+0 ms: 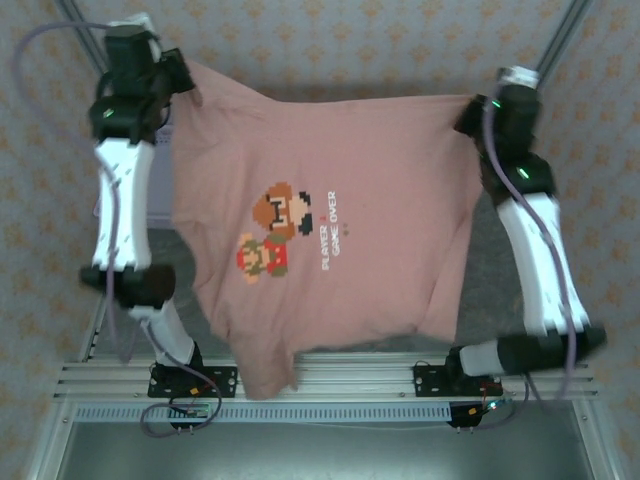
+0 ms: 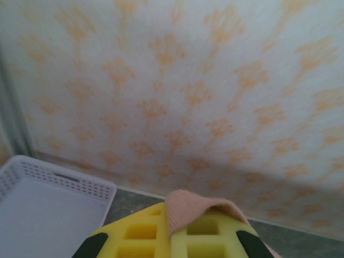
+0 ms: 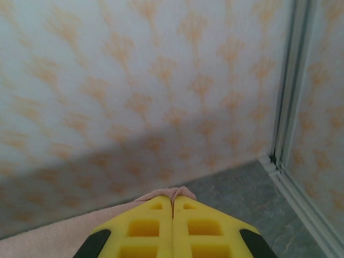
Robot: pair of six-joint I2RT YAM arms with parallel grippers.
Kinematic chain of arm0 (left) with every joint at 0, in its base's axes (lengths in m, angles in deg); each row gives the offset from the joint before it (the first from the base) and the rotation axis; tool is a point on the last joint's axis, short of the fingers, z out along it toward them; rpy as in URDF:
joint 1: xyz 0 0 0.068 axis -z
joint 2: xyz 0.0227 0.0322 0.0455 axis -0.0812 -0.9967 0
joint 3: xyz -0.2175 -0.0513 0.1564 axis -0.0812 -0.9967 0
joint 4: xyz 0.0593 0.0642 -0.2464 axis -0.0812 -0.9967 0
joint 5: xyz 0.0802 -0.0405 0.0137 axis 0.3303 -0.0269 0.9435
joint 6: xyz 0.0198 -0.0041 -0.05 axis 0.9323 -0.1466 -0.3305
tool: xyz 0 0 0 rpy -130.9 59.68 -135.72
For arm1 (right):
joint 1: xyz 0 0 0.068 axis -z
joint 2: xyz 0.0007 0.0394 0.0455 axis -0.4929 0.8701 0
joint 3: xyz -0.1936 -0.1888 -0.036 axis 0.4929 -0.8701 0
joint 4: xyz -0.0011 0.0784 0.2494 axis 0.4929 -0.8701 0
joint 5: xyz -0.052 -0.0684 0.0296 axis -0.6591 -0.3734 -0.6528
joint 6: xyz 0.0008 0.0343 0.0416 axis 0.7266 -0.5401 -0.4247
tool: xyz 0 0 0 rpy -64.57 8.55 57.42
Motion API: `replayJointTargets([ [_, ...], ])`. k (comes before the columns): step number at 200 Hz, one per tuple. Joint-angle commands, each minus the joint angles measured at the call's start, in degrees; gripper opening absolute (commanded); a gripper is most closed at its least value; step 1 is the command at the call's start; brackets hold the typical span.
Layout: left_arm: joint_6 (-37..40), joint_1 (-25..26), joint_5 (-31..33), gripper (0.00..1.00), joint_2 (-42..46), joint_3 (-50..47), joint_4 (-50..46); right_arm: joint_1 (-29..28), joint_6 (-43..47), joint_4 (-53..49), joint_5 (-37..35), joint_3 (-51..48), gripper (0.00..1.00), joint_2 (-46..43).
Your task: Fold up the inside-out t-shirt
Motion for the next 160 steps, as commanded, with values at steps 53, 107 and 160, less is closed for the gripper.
replayJointTargets([
  [53,-3.05,-0.24,3.53,0.75,-23.97,14.98,4.81,-0.18,1.93,-10.96,-3.29,29.83,0.48,34.56],
  [107,-9.29,3.05,-0.87,0.82,-8.06,-8.43,-2.19,-6.44,-0.54,-14.25,1.04,3.31,0.54,16.52],
  [160,-19.27,13.07,-9.28,0.82,23.65,-70.55,26.89,-15.92,-13.97,-20.57,1.88,-35.56,0.56,-6.92],
])
